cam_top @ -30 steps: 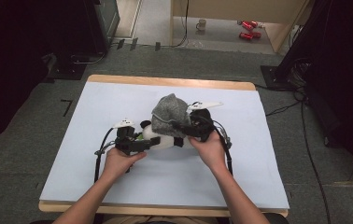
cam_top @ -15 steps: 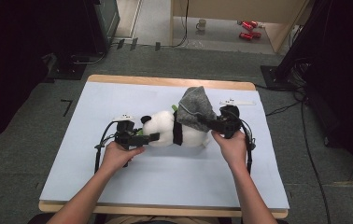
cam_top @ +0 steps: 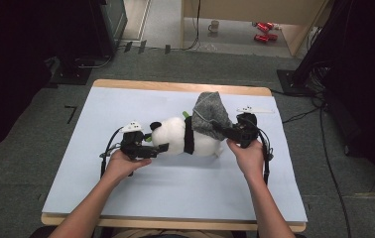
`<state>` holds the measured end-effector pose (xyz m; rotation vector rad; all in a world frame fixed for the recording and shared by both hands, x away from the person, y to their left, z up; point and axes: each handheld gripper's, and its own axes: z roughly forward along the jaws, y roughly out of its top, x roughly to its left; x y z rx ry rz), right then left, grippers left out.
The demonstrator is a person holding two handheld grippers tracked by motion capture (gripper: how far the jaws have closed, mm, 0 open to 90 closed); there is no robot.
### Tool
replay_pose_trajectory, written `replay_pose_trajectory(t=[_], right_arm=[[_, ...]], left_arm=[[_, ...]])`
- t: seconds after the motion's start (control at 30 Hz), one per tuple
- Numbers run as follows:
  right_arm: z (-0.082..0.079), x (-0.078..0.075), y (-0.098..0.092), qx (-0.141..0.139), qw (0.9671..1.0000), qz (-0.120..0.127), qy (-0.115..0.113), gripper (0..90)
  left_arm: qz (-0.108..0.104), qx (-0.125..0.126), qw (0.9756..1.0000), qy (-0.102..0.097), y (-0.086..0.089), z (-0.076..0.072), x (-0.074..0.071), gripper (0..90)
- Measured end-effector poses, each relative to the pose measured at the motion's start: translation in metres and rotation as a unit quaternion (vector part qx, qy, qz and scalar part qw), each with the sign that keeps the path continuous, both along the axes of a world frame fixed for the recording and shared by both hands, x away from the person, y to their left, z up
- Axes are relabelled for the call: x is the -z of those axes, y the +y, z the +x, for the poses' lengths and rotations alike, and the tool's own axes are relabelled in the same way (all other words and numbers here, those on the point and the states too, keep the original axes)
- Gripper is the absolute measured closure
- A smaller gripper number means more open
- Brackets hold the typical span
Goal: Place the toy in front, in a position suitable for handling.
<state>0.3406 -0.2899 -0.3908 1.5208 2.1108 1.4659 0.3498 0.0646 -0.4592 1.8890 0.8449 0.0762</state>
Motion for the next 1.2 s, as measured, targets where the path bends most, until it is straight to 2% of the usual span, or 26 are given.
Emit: replay_pose_trajectory(t=[0.07, 0.13, 0.17, 0.3, 0.4, 0.47, 0.53, 0.63, 0.7, 0.77, 0.8, 0.93, 1.0, 1.07, 1.1, 1.13, 1.2], right_arm=[[0.001, 0.000, -0.001, -0.001, 1.0000, 0.002, 0.000, 76.0], [0.001, 0.001, -0.002, 0.000, 1.0000, 0.004, 0.003, 75.7], [0.001, 0.001, -0.003, 0.001, 1.0000, 0.005, 0.003, 75.6], [0.002, 0.002, -0.002, 0.003, 1.0000, 0.007, 0.002, 75.6], [0.002, 0.002, -0.002, 0.004, 0.9999, 0.010, 0.000, 75.5], [0.002, 0.003, -0.001, 0.006, 0.9999, 0.011, 0.000, 75.3], [0.002, 0.002, 0.000, 0.007, 0.9999, 0.011, -0.002, 75.2], [0.001, -0.001, 0.001, 0.009, 0.9999, 0.010, -0.004, 76.1], [-0.001, -0.006, 0.002, 0.009, 0.9998, 0.017, 0.001, 77.1], [-0.004, -0.014, 0.006, 0.002, 0.9997, 0.025, -0.003, 77.5], [-0.006, -0.019, 0.009, -0.004, 0.9996, 0.026, -0.009, 77.7], [-0.017, -0.040, 0.026, -0.033, 0.9981, 0.034, -0.040, 77.7], [-0.022, -0.049, 0.037, -0.051, 0.9966, 0.044, -0.048, 77.7], [-0.026, -0.053, 0.048, -0.068, 0.9949, 0.052, -0.053, 77.7], [-0.028, -0.054, 0.053, -0.078, 0.9942, 0.053, -0.052, 77.6], [-0.029, -0.053, 0.060, -0.085, 0.9938, 0.050, -0.051, 77.6], [-0.030, -0.048, 0.072, -0.102, 0.9930, 0.043, -0.043, 77.5]], left_arm=[[0.015, 0.016, 0.9995, -0.023, 0.000, -0.002, 0.002, 19.9], [0.035, 0.032, 0.9976, -0.051, 0.000, -0.003, 0.004, 20.0], [0.040, 0.035, 0.9968, -0.059, 0.000, -0.003, 0.005, 20.0], [0.038, 0.033, 0.9962, -0.070, -0.004, 0.000, 0.010, 19.4], [0.045, 0.033, 0.9951, -0.081, -0.009, 0.003, 0.017, 14.6], [0.054, 0.025, 0.9948, -0.082, -0.015, 0.004, 0.022, 11.3], [0.054, 0.011, 0.9951, -0.082, -0.019, 0.004, 0.024, 11.3], [0.047, -0.007, 0.9963, -0.072, -0.019, 0.002, 0.021, 19.9], [0.044, -0.014, 0.9971, -0.061, -0.020, 0.001, 0.018, 28.7], [0.040, -0.020, 0.9979, -0.047, -0.019, 0.000, 0.015, 33.5], [0.036, -0.021, 0.9984, -0.039, -0.020, 0.000, 0.014, 36.0], [0.026, -0.014, 0.9994, 0.017, -0.020, 0.000, 0.008, 42.0], [0.012, -0.015, 0.9982, 0.057, -0.018, 0.001, 0.005, 43.2], [-0.006, -0.013, 0.9940, 0.108, -0.015, 0.003, 0.002, 43.5], [-0.013, -0.013, 0.9922, 0.123, -0.014, 0.002, 0.000, 43.6], [-0.016, -0.012, 0.9917, 0.127, -0.013, 0.001, -0.002, 43.7], [-0.013, -0.007, 0.9924, 0.122, -0.014, -0.002, -0.005, 43.7]])
